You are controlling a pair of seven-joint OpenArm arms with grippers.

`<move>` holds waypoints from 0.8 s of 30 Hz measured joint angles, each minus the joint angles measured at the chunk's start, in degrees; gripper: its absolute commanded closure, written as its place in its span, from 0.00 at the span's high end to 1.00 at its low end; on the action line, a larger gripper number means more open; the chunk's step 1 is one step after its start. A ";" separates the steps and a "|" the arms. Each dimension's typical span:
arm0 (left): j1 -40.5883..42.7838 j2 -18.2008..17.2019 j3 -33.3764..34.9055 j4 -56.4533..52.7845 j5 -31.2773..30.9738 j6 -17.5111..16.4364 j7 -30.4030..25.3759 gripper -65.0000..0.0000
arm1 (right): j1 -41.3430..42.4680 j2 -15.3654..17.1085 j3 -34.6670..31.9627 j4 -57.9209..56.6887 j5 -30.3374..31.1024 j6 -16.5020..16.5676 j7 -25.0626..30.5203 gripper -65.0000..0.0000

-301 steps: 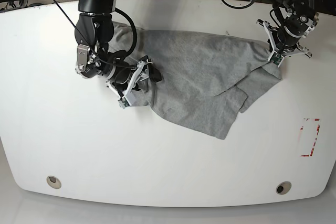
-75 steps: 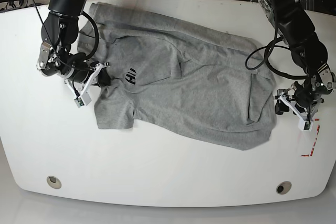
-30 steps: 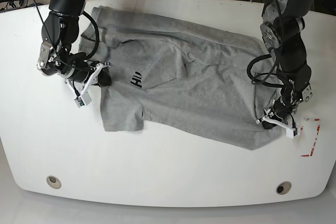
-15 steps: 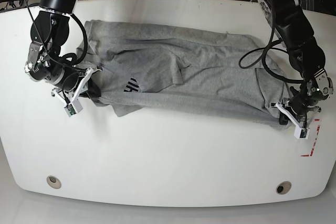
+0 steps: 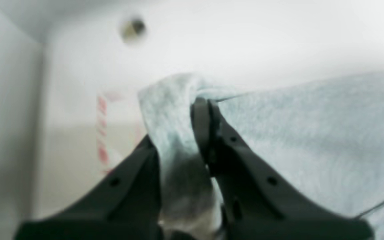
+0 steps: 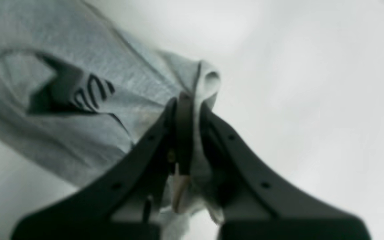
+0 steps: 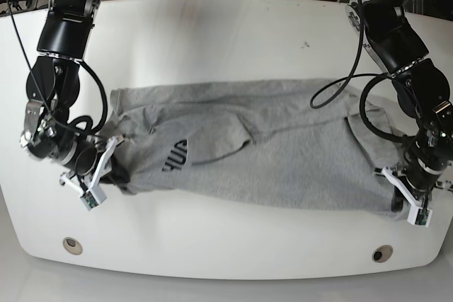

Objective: Fold the T-shirt properly
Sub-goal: 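Lift the shirt with both grippers and pull it toward the robot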

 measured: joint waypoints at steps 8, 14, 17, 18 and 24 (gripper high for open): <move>-9.14 -0.13 0.09 3.04 -0.11 -0.28 4.81 0.00 | 14.86 4.07 -5.55 -3.85 0.94 0.20 -0.24 0.00; -19.30 -0.24 0.13 7.08 -1.29 -0.48 8.98 0.00 | 27.34 7.28 -8.33 -4.52 1.36 0.35 -3.48 0.00; -24.59 -0.33 0.24 7.19 -1.44 -0.50 9.20 0.00 | 33.99 8.26 -9.88 -4.48 1.40 0.24 -5.77 0.00; -25.94 -0.57 0.35 7.23 -1.57 -0.57 9.42 0.00 | 35.78 8.37 -10.14 -4.35 1.77 0.31 -5.79 0.00; -32.11 -3.37 3.54 7.67 -2.38 -0.52 11.39 0.00 | 42.23 11.13 -10.27 -3.58 3.89 0.28 -6.80 0.00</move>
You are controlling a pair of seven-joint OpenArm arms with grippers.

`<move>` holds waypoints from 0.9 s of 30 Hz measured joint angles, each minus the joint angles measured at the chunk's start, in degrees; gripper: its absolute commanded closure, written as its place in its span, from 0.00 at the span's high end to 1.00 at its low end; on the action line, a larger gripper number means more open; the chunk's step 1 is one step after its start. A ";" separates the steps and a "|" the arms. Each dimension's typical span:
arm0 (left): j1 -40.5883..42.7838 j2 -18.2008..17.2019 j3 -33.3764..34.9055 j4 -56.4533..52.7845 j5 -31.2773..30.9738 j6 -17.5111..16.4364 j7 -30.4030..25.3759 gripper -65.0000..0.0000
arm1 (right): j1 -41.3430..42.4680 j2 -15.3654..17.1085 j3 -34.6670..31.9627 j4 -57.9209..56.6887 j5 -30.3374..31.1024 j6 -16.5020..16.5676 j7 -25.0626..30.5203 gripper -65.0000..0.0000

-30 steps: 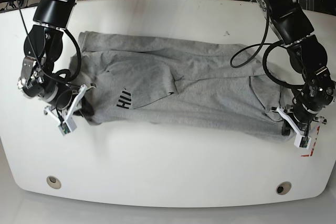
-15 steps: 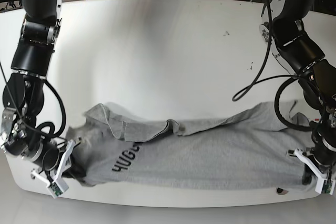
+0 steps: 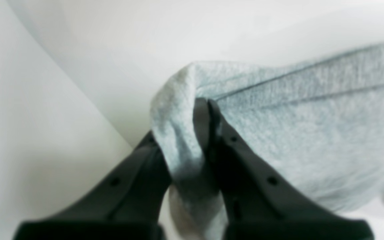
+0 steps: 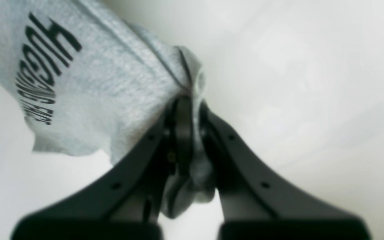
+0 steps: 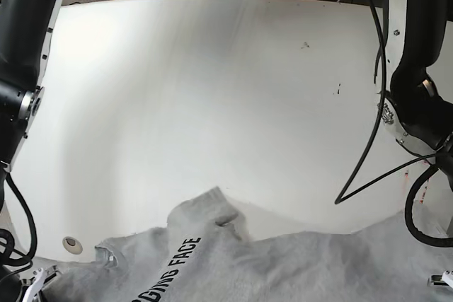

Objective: Fold the T-shirt properly
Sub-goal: 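Lift the shirt with both grippers and pull it toward the robot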

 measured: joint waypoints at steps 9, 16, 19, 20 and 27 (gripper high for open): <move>12.48 0.46 1.64 3.41 -1.11 -3.72 -0.07 0.00 | -10.88 0.66 10.49 2.36 -0.15 -0.11 -6.12 0.00; 28.09 0.37 1.68 9.99 -0.83 -3.63 -0.74 0.00 | -31.30 -2.29 18.53 10.62 -1.77 -0.22 -7.02 0.00; 35.06 0.39 1.46 10.93 -0.15 -3.61 0.15 0.00 | -39.82 -5.53 21.68 14.10 -1.53 -0.13 -7.10 0.00; 37.64 0.31 1.09 11.58 0.44 -3.37 0.15 0.00 | -42.91 -6.60 22.75 15.45 -1.64 -0.28 -7.08 0.00; 52.54 2.56 -4.63 12.90 0.70 -3.32 -1.01 0.00 | -58.05 -12.94 26.86 19.93 -2.60 -0.44 -7.15 0.00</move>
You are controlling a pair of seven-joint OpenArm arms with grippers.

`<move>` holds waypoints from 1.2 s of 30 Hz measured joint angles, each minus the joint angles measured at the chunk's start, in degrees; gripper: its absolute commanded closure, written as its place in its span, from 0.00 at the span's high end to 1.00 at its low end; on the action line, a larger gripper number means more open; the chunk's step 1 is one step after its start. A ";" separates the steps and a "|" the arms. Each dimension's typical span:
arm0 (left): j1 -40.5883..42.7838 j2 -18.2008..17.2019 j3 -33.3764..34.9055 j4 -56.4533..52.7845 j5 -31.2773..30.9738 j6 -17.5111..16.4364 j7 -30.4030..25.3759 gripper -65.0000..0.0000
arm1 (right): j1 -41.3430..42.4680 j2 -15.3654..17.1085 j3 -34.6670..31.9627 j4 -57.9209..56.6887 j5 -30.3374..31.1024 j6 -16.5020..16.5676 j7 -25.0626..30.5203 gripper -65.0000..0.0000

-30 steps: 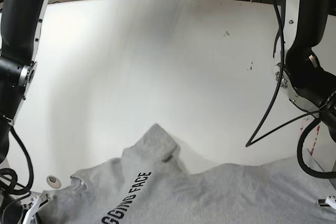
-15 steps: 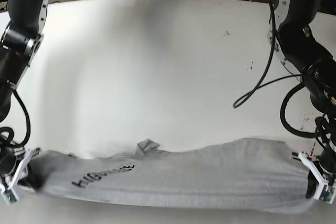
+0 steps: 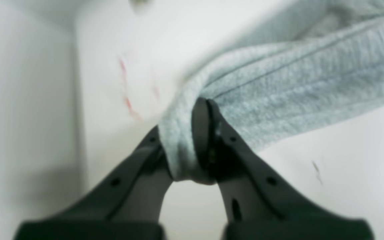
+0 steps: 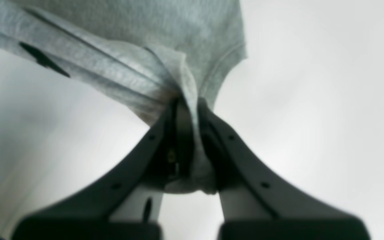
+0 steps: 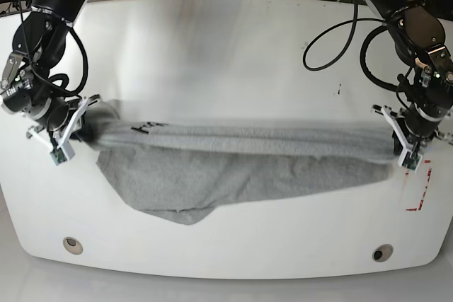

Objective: Fold the T-shirt properly
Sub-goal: 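Lift the shirt with both grippers and pull it toward the robot, then lay the shirt flat with both grippers, spreading it across the table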

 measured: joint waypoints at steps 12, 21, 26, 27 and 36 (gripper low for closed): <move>14.29 0.04 -5.53 -0.02 -1.03 -0.11 -0.94 0.00 | -13.68 -2.25 1.22 0.00 0.94 0.02 0.66 0.00; 20.11 -0.15 -5.92 -0.31 -0.26 -0.13 -3.21 0.07 | -20.31 -2.23 1.18 1.46 0.87 0.15 0.59 0.01; 23.47 -0.52 -5.75 -1.16 0.37 -0.09 -3.17 0.46 | -22.53 -2.38 1.11 1.46 0.79 0.15 0.50 0.19; 24.06 -0.59 -5.79 -1.22 0.63 -0.09 -3.04 0.52 | -22.86 -2.58 1.11 1.44 0.42 0.13 0.39 0.29; 27.04 -2.99 -6.38 -1.22 1.66 0.20 -2.99 0.58 | -26.25 -2.91 3.50 1.70 -1.27 -0.07 -0.20 0.90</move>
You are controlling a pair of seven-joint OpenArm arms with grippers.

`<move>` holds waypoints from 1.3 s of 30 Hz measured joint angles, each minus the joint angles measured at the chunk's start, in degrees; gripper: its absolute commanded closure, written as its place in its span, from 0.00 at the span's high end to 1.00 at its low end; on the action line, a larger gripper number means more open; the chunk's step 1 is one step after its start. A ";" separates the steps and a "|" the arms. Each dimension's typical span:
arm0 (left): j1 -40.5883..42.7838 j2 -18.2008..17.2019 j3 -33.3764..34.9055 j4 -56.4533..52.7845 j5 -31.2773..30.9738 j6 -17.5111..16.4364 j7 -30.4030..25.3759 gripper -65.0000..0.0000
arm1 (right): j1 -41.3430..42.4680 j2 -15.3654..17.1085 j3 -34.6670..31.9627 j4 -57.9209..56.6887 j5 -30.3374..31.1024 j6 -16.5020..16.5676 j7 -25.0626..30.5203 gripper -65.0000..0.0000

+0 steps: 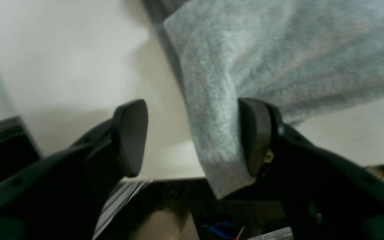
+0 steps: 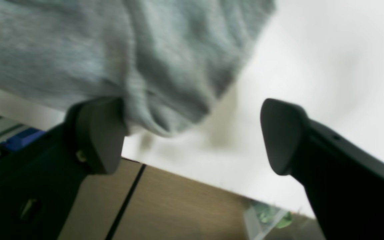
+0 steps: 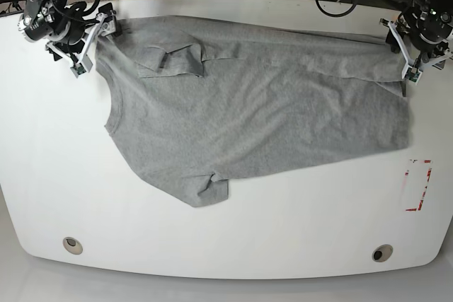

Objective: Fold the T-shirt properly
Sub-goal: 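Lay the shirt flat with both grippers, spreading it across the table, then pinch the shirt's collar edge with both grippers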

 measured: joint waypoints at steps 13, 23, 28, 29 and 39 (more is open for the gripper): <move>2.10 0.17 -8.48 0.94 -11.37 0.17 0.79 0.46 | -2.60 -1.40 8.31 4.09 19.39 -0.17 -0.50 0.71; 2.25 -3.76 -18.08 1.25 -28.52 0.55 9.77 0.46 | -2.21 -4.07 2.36 3.98 20.85 -0.17 -1.62 0.71; 1.44 -3.32 -19.19 1.29 -28.57 0.52 9.64 0.46 | -1.64 -4.46 0.15 3.98 19.93 -0.15 -1.51 0.71; 0.87 -3.21 -19.34 1.27 -27.34 0.52 9.84 0.46 | -1.44 -4.66 -0.17 3.96 19.93 -0.15 -1.73 0.71; -7.37 0.85 -8.39 0.79 -8.48 0.55 8.76 0.46 | 2.67 -7.08 -0.87 3.63 15.72 -0.17 -2.40 0.71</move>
